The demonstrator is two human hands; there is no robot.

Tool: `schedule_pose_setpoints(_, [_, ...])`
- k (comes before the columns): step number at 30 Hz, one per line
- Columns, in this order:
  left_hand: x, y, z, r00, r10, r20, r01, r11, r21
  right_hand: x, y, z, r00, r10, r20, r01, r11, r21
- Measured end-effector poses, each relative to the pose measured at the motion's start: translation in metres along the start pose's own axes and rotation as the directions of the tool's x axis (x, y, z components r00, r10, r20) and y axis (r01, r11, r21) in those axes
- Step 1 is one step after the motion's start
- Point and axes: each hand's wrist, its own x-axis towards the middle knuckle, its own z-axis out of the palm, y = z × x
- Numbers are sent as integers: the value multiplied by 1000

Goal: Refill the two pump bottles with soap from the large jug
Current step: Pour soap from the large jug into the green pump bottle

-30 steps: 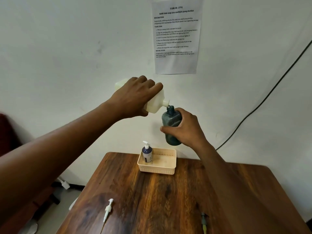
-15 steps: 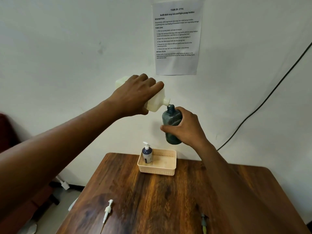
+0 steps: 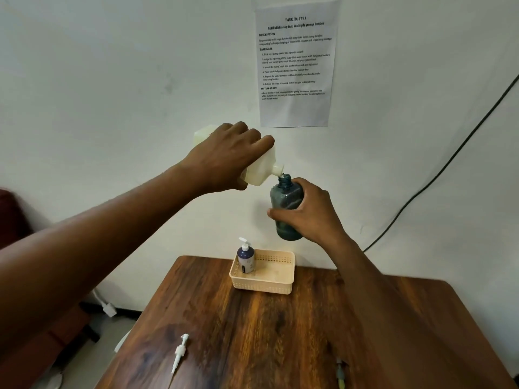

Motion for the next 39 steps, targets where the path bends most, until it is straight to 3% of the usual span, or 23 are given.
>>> schedule_pose_setpoints(39, [5, -7, -12, 999, 41, -13, -40, 998, 54, 1, -7, -5, 999, -32, -18, 31, 999, -22])
